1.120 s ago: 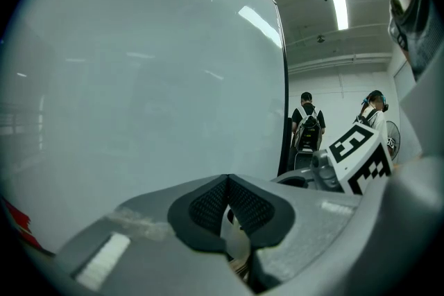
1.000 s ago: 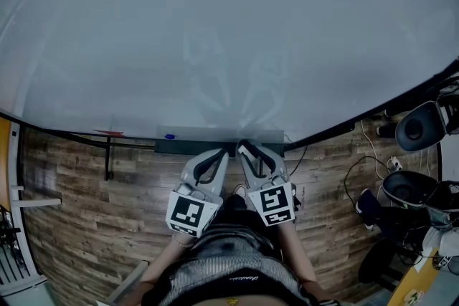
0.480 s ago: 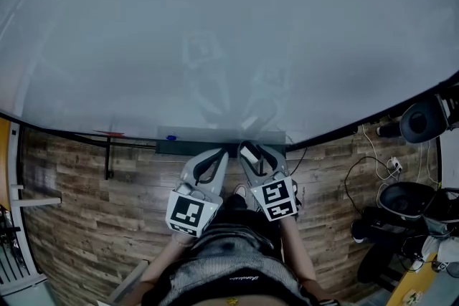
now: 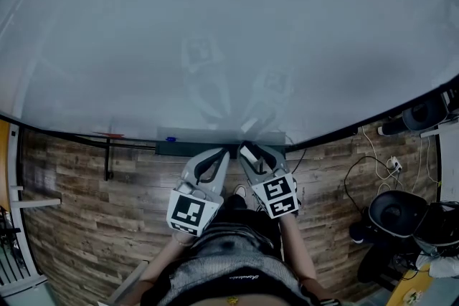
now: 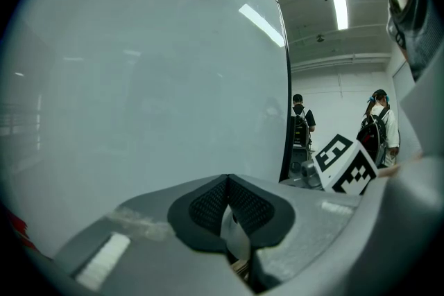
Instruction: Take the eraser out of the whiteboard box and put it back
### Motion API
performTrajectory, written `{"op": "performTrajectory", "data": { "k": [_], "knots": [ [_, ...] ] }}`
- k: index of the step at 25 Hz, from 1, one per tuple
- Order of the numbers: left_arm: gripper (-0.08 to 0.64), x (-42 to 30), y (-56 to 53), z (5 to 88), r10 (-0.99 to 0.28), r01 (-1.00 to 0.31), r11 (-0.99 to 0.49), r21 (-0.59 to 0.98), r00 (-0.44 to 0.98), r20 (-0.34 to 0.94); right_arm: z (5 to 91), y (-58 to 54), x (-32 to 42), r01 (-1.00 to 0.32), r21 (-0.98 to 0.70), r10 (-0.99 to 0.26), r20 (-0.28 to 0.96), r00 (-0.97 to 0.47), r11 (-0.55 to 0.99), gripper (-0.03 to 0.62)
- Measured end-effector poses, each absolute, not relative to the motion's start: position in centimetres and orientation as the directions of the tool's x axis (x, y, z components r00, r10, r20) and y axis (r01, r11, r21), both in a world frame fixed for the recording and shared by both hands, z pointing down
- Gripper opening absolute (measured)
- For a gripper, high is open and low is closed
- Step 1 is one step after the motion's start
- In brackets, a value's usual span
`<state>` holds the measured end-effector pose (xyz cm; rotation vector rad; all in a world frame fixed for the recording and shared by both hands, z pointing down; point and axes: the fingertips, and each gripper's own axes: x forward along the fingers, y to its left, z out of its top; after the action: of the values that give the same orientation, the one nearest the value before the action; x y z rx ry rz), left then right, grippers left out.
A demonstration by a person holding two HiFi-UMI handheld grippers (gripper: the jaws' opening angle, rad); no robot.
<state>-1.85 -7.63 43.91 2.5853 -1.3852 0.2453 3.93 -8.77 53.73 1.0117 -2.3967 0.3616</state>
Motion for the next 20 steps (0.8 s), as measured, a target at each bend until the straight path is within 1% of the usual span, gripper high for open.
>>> {"op": "performTrajectory", "data": {
  "k": [2,5,9,13,20],
  "knots": [
    [0.000,-1.78,-7.61,43.95,-0.799,-0.831,-0.550,0.086,0.553,0.238,53.61,-8.79,3.86,-0.725,-0.047,-0.592,0.542,-0.596,0.687,0.183],
    [0.000,-1.84,-7.50,43.87,-0.799,-0.833,-0.540,0.117,0.552,0.240,53.49,-8.69,3.61,-0.724,-0.052,-0.592,0.536,-0.601,0.688,0.183],
    [0.002,-1.71,-7.70,43.97,-0.790,-0.820,-0.568,0.067,0.566,0.236,53.44,-8.82,3.65,-0.722,-0.053,-0.594,0.528,-0.607,0.690,0.181],
    [0.000,-1.44,-7.85,44.01,-0.791,-0.827,-0.553,0.105,0.560,0.244,53.51,-8.97,3.76,-0.721,-0.059,-0.594,0.523,-0.611,0.690,0.179],
    [0.002,-1.85,-7.84,43.95,-0.792,-0.824,-0.562,0.073,0.562,0.240,53.31,-8.82,3.68,-0.719,-0.058,-0.594,0.518,-0.615,0.693,0.178]
  ]
}}
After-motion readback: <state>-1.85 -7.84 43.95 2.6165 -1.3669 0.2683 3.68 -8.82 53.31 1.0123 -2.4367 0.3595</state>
